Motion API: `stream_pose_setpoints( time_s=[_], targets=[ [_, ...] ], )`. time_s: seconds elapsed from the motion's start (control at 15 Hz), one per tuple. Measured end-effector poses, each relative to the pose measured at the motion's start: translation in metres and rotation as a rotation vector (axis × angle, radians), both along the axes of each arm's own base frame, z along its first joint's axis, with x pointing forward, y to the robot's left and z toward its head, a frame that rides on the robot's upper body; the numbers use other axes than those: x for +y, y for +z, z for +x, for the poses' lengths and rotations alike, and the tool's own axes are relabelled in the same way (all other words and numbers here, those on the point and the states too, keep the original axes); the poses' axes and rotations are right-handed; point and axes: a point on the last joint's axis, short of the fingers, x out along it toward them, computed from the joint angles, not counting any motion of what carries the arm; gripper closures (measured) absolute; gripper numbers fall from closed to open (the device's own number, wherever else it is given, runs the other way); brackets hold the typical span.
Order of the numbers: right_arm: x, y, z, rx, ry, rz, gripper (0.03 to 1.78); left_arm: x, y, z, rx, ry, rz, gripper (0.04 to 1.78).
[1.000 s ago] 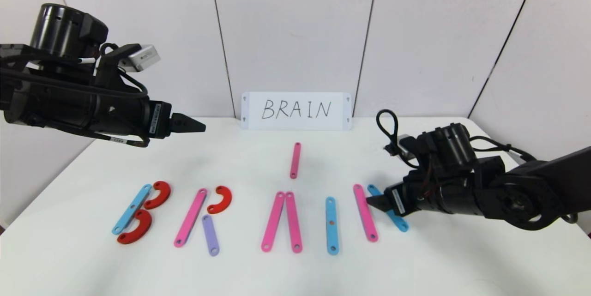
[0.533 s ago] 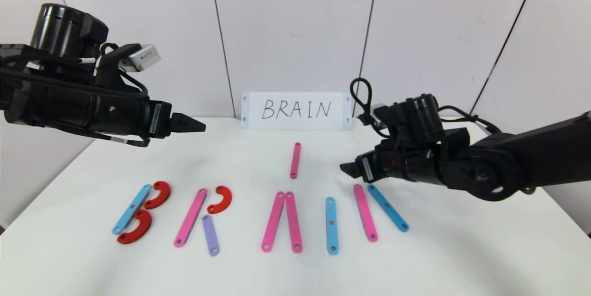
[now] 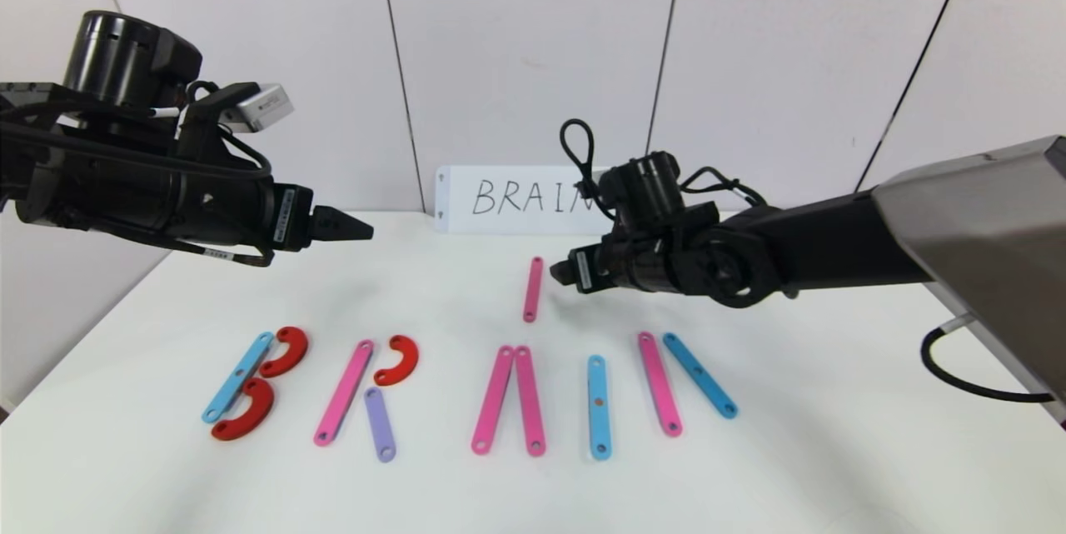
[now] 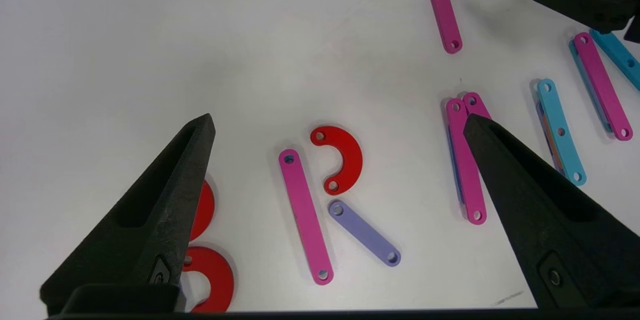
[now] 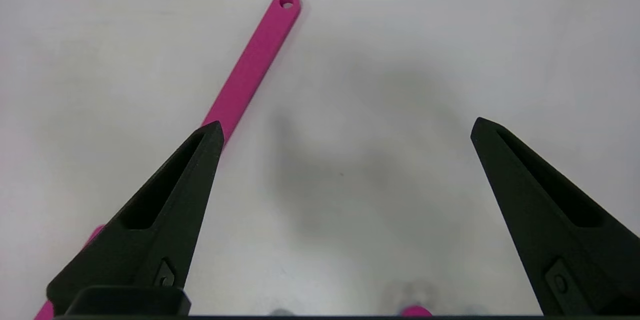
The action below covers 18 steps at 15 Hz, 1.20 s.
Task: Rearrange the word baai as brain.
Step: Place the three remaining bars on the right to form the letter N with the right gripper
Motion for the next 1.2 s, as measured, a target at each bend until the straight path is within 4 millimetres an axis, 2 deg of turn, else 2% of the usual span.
stream_pose_setpoints(
  time_s=[0.27,0.67,1.07,1.2],
  targets=[
    [0.029,-0.015,0.016,0.003,-0.014,0.003,0.08,0.000,-0.001,0.001,0.004,0.000,0.000,0.08],
    [0.059,-0.041,0.026,0.013,-0.001,-0.009,0.08,-0.002,-0.002,0.001,0.006,-0.006,0.001,0.08],
    [0.071,-0.054,0.032,0.025,0.009,-0.021,0.08,-0.002,-0.002,0.001,0.007,-0.006,0.001,0.08],
    [0.074,-0.059,0.032,0.029,0.013,-0.024,0.14,-0.002,-0.002,0.001,0.007,-0.006,0.001,0.08]
  ],
)
